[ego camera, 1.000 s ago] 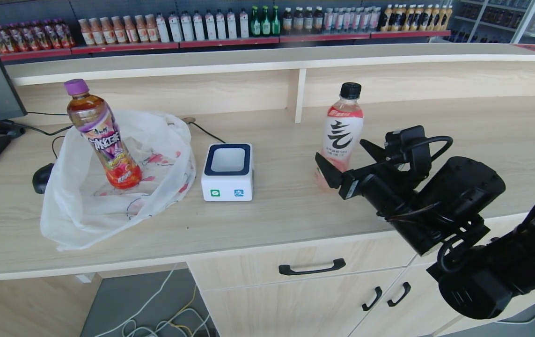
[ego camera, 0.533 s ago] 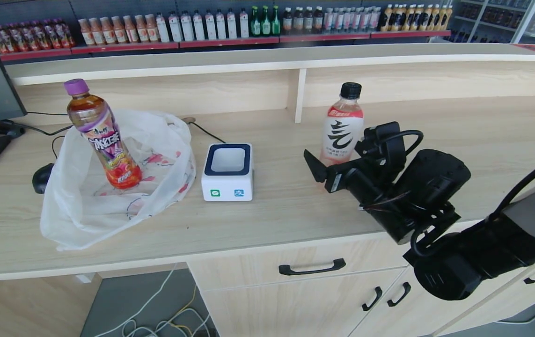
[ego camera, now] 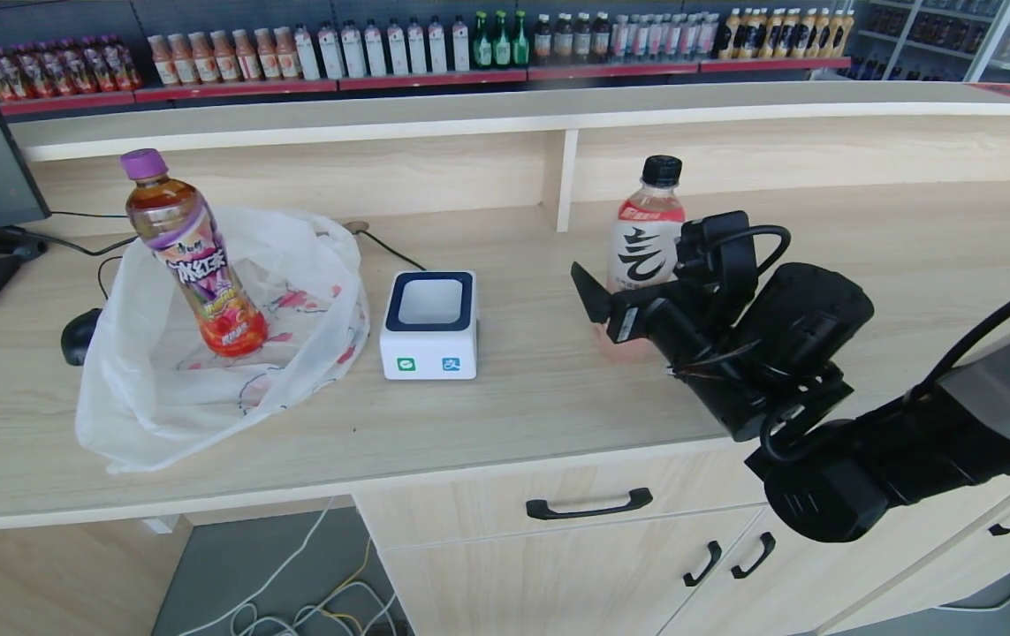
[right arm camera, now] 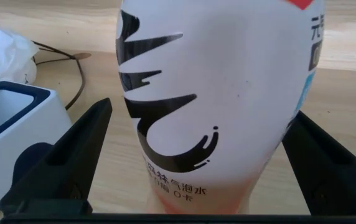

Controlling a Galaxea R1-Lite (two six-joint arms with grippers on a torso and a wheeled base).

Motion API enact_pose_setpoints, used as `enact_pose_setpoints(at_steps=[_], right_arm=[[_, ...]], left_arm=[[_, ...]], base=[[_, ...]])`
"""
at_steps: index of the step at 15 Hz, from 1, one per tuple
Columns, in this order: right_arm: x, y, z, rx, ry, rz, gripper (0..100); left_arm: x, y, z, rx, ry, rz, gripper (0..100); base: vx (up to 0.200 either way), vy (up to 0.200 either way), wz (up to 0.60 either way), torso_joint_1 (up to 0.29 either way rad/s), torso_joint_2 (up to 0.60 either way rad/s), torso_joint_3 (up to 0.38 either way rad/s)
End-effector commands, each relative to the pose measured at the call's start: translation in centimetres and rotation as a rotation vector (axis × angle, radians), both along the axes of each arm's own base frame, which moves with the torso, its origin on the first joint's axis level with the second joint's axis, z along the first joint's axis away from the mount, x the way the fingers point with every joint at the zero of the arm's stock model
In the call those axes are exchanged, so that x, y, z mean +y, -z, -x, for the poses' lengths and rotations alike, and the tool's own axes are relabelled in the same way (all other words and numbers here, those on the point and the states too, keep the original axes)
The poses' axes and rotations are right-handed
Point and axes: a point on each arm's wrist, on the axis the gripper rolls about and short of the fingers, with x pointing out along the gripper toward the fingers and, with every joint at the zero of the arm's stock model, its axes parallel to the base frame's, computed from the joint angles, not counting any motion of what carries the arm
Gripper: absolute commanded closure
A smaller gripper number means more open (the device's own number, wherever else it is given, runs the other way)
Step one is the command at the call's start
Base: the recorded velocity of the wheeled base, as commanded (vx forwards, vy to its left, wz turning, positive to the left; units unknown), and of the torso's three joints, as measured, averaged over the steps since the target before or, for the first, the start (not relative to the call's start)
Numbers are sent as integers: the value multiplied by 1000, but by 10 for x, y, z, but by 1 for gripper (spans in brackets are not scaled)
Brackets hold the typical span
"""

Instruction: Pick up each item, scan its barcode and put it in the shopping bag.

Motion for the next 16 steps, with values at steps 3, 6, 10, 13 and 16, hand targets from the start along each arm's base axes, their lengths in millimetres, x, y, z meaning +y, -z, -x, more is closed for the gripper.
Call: enact_pose_setpoints(at_steps=[3, 6, 10, 13, 16], right_arm=[[1, -2, -3, -10, -1, -7, 0], [2, -2, -4, -10, -1, -7, 0], [2, -9, -5, -32, 1, -18, 100], [3, -15, -6, -54, 0, -31, 100], [3, -17, -5, -60, -3, -38, 100]], left_arm=[[0, 0, 0, 0, 0, 0, 0], [0, 0, 0, 3, 0, 0, 0], [0, 0, 0, 1, 0, 0, 0], [0, 0, 0, 0, 0, 0, 0], [0, 0, 0, 1, 0, -1, 0]], base=[[0, 0, 0, 0, 0, 0], [0, 0, 0, 0, 0, 0], [0, 0, 0, 0, 0, 0], [0, 0, 0, 0, 0, 0], [0, 0, 0, 0, 0, 0]])
